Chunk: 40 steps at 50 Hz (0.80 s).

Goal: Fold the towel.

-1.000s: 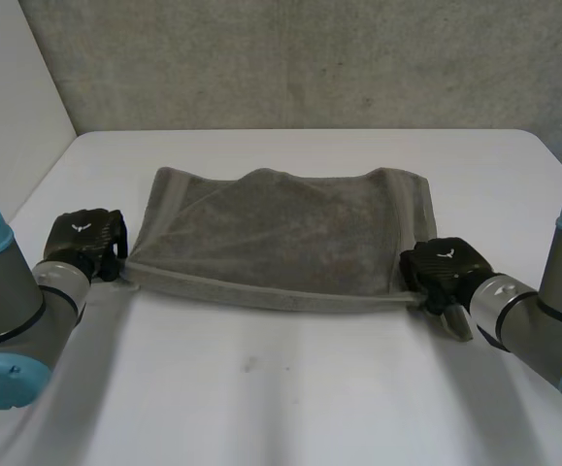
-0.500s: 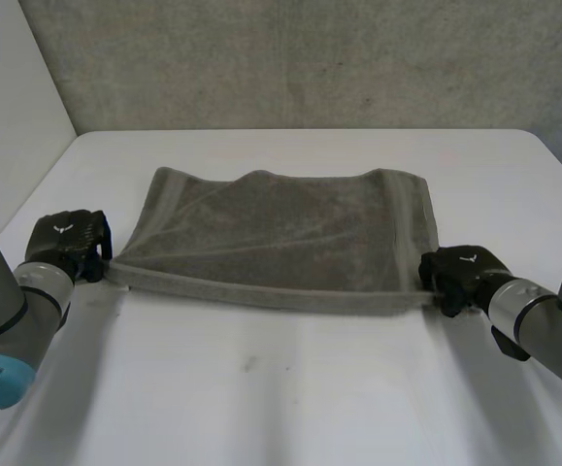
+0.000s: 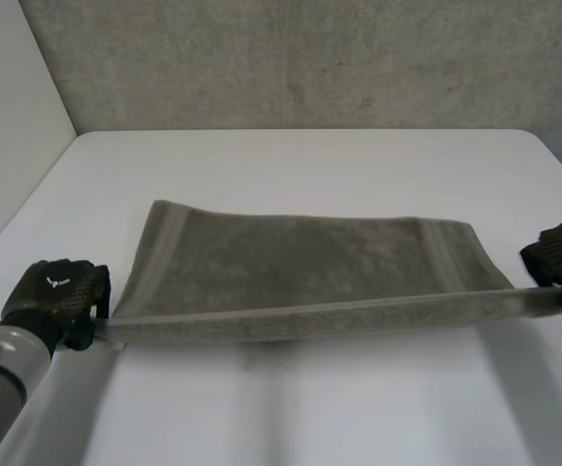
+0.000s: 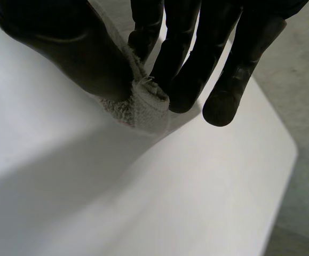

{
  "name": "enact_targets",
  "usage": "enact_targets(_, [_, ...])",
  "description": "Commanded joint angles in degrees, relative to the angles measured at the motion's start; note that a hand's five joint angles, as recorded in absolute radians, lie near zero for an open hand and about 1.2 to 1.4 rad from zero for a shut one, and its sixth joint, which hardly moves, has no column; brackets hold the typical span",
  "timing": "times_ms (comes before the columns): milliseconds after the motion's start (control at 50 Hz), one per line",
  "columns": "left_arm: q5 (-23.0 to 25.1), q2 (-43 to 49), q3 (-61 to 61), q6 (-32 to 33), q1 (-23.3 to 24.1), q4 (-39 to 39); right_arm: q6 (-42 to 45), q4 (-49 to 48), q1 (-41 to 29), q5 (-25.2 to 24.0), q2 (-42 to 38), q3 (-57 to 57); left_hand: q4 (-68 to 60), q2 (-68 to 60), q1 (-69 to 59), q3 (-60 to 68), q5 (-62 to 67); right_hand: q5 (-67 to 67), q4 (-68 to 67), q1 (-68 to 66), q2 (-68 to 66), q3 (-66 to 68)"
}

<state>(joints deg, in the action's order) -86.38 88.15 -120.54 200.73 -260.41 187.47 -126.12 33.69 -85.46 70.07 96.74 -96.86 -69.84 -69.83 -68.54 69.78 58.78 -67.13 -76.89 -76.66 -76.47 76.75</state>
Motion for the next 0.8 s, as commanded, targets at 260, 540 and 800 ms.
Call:
enact_targets(260, [4.9,3.8,5.4,2.5,0.9,0.3,0.4,-2.7,0.4,-1.7,-10.9,3.1,-10.2,-10.2,-11.5,10.2,11.2,-2.9,-3.1,-3.3,-3.5,3.3])
enact_targets(540, [2.8,25.6,35.9,1.6,2.0,0.0,-11.3,-9.1,-10.1,4.4,-31.0,34.1,-10.2,-10.2,-11.5,10.2,11.2,-2.9,-3.1,-3.3,-3.5,3.3])
enact_targets(800, [-1.1,25.5,70.3,-5.6,6.5,8.8,-23.1,-41.7,-16.5,11.4,-30.0,54.8,-10.2,-10.2,-11.5,10.2,11.2,-2.9,-3.1,-3.3,-3.5,3.3])
